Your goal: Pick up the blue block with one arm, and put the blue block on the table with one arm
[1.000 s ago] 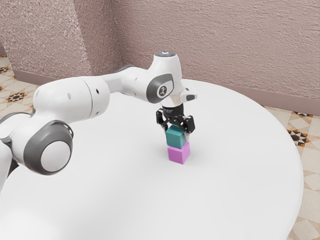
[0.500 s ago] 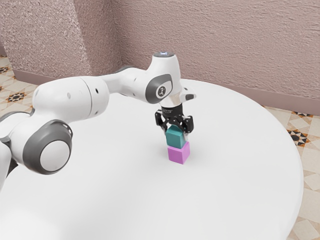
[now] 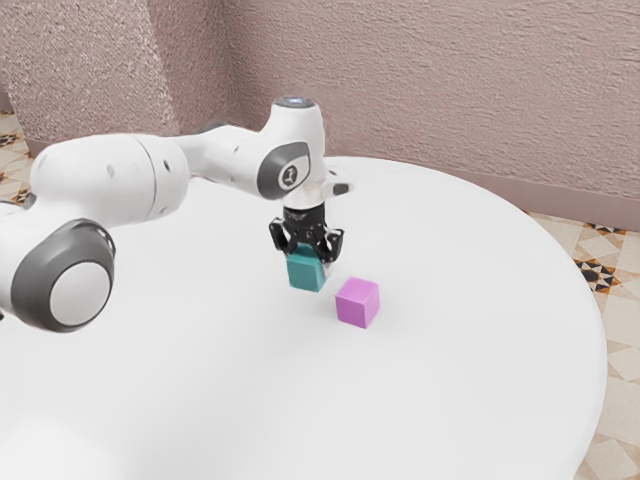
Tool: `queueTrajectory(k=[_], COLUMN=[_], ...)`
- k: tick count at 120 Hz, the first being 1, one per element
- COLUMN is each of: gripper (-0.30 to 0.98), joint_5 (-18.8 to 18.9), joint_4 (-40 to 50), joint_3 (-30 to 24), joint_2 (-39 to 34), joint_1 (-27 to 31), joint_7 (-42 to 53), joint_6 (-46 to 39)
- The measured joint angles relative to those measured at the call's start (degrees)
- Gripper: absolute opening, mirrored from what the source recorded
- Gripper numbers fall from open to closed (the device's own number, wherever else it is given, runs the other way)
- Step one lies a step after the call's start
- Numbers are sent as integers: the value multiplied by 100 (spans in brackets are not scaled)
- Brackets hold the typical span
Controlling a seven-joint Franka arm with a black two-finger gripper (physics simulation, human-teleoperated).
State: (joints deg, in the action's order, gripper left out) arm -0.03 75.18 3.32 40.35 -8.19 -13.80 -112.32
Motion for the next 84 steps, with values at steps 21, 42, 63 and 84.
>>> queueTrajectory(k=[21, 42, 63, 84], gripper=[33, 41, 56, 63], joint_5=[-292, -443, -516, -462], joint_4=[314, 333, 334, 308], joint_3=[168, 176, 184, 288], joint_2=[93, 166, 131, -680], joint_1=[3, 2, 1, 0], joint_7=[-52, -88, -84, -56], joint_6=[-313, -492, -585, -425])
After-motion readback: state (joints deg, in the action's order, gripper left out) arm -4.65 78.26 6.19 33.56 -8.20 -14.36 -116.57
